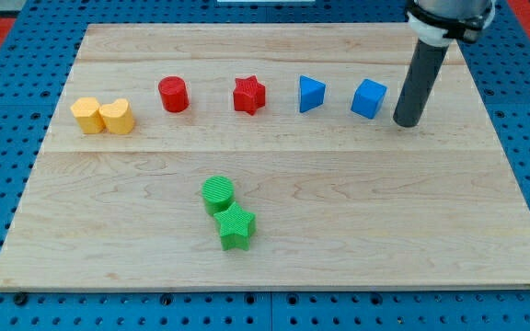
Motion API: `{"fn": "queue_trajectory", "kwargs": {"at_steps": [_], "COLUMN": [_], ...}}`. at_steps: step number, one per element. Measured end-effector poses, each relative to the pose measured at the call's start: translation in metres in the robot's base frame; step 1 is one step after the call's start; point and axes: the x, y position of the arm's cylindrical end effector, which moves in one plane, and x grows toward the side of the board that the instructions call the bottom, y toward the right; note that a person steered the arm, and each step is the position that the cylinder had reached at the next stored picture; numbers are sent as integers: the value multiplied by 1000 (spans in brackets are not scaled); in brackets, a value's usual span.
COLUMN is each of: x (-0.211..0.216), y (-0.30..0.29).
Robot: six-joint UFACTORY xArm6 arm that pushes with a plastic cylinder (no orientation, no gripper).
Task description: Move your arm to the center left
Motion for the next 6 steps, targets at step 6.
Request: {"fn": "queue_trajectory", "kwargs": {"at_steps": [6], "x": [55], "y": [-261]}}
